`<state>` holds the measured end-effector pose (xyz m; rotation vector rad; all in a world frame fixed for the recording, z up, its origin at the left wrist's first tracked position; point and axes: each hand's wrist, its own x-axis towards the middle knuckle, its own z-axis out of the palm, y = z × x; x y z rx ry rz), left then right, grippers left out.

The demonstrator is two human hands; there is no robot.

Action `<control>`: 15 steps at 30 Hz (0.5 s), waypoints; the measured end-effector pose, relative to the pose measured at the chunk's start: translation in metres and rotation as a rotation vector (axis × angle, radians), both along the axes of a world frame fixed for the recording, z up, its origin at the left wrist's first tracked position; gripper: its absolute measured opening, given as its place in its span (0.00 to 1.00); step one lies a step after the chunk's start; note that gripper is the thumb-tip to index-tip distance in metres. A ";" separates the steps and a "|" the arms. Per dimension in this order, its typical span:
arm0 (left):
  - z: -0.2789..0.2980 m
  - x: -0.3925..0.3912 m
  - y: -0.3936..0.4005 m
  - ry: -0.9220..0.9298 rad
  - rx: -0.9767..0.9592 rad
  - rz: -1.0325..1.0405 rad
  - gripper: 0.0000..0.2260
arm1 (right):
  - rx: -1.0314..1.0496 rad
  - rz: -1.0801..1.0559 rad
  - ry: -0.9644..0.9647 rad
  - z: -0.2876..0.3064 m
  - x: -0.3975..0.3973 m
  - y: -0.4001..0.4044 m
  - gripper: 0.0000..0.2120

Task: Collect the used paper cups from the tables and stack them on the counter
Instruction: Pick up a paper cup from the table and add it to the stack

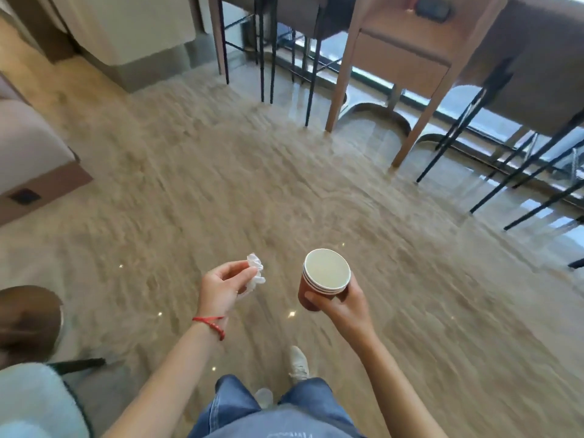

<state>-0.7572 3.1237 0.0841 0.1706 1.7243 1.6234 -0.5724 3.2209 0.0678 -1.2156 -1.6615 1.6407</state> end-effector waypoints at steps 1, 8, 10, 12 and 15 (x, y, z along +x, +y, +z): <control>0.000 -0.005 0.002 0.000 0.005 0.052 0.06 | -0.006 0.051 0.005 0.002 -0.010 0.010 0.29; 0.003 -0.028 0.004 0.008 0.022 0.355 0.03 | -0.027 0.422 0.024 0.012 -0.080 0.063 0.28; 0.002 -0.033 -0.002 0.001 0.026 0.437 0.03 | -0.030 0.496 0.017 0.012 -0.099 0.067 0.28; 0.000 -0.041 -0.008 -0.003 0.024 0.500 0.02 | -0.041 0.560 0.014 0.010 -0.118 0.069 0.28; -0.001 -0.061 -0.016 0.001 0.012 0.590 0.03 | -0.065 0.642 0.008 0.006 -0.152 0.066 0.28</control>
